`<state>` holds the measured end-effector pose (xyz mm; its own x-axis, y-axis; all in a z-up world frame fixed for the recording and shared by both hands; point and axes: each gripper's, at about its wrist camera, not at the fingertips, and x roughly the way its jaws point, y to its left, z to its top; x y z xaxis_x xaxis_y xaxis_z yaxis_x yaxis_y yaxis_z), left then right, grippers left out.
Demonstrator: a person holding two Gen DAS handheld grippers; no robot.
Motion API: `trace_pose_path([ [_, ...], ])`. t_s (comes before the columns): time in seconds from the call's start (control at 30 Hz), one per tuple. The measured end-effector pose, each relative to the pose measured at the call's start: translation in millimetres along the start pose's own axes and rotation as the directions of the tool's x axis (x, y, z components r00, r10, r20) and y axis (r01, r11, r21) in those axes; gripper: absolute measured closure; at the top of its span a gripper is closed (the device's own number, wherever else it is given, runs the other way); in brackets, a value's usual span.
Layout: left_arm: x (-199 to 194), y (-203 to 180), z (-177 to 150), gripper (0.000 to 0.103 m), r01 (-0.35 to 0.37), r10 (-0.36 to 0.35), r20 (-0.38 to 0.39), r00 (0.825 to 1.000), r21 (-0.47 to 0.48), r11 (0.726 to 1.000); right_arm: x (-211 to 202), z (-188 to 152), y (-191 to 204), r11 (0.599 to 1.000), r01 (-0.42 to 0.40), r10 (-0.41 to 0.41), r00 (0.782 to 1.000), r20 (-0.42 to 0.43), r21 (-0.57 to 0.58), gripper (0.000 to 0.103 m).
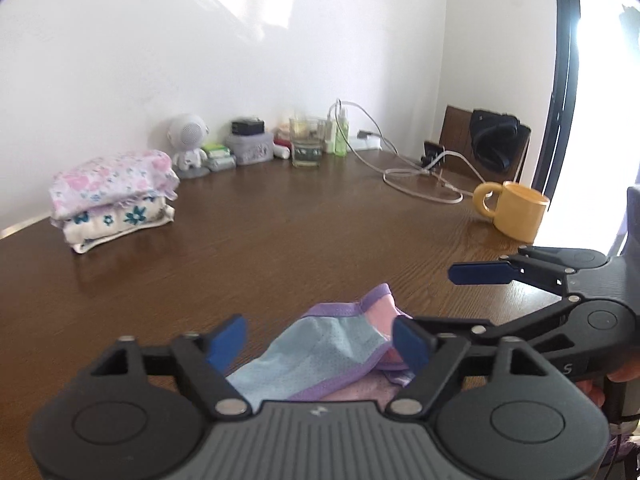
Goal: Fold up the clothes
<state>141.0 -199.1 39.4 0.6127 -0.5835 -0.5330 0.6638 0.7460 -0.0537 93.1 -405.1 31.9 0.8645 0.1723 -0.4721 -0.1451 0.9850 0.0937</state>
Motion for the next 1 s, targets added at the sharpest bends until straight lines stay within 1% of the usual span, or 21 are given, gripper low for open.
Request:
trace_pose_path([
  [0.03, -8, 2, -4, 0.009, -0.007, 0.008, 0.011, 1.0, -0.008, 1.0, -2, -1, 0, 1.0, -0.008, 0.008, 1.0, 0.002, 0.017, 0.002],
  [0.07, -16, 4, -8, 0.008, -0.017, 0.018, 0.017, 1.0, -0.017, 1.0, -5, -3, -1, 0.999, -0.018, 0.018, 1.0, 0.005, 0.034, 0.001],
  [0.17, -38, 10, -23, 0.006, -0.047, 0.049, 0.032, 0.998, -0.048, 0.998, -11, -8, -2, 0.995, -0.039, 0.038, 0.999, 0.009, 0.091, 0.001],
  [0.3, -66, 24, -50, 0.004, -0.084, 0.088, 0.027, 0.996, -0.129, 0.988, -19, -18, -4, 0.985, -0.038, 0.038, 0.999, 0.002, 0.169, 0.0],
  [0.37, -80, 31, -65, 0.004, -0.1, 0.106, 0.024, 0.994, -0.171, 0.98, -24, -24, -1, 0.982, -0.034, 0.035, 0.999, 0.0, 0.186, 0.0],
  [0.5, -104, 43, -93, 0.004, -0.159, 0.17, 0.033, 0.985, -0.217, 0.963, -31, -32, 3, 0.98, -0.022, 0.023, 1.0, -0.004, 0.198, 0.0],
  [0.6, -120, 51, -110, 0.004, -0.206, 0.226, 0.043, 0.973, -0.276, 0.939, -33, -36, 7, 0.98, -0.008, 0.009, 1.0, -0.007, 0.197, 0.0],
  [0.73, -132, 62, -120, 0.004, -0.219, 0.261, 0.057, 0.964, -0.39, 0.894, -29, -37, 13, 0.982, -0.005, 0.009, 1.0, -0.018, 0.19, 0.0],
  [0.8, -136, 65, -123, 0.004, -0.241, 0.292, 0.056, 0.955, -0.43, 0.87, -26, -37, 17, 0.982, -0.016, 0.021, 0.999, -0.026, 0.19, 0.0],
  [0.87, -139, 64, -126, 0.004, -0.279, 0.338, 0.048, 0.94, -0.461, 0.842, -24, -36, 21, 0.982, -0.024, 0.03, 0.999, -0.028, 0.186, 0.0],
  [0.9, -141, 64, -128, 0.004, -0.29, 0.35, 0.042, 0.936, -0.472, 0.833, -23, -36, 23, 0.983, -0.026, 0.032, 0.999, -0.027, 0.184, 0.0],
  [0.93, -142, 64, -129, 0.004, -0.299, 0.36, 0.036, 0.932, -0.483, 0.823, -23, -36, 24, 0.983, -0.028, 0.033, 0.999, -0.026, 0.182, 0.0],
  [1.0, -144, 65, -131, 0.004, -0.3, 0.36, 0.023, 0.933, -0.504, 0.81, -22, -36, 26, 0.983, -0.029, 0.034, 0.999, -0.029, 0.181, 0.0],
])
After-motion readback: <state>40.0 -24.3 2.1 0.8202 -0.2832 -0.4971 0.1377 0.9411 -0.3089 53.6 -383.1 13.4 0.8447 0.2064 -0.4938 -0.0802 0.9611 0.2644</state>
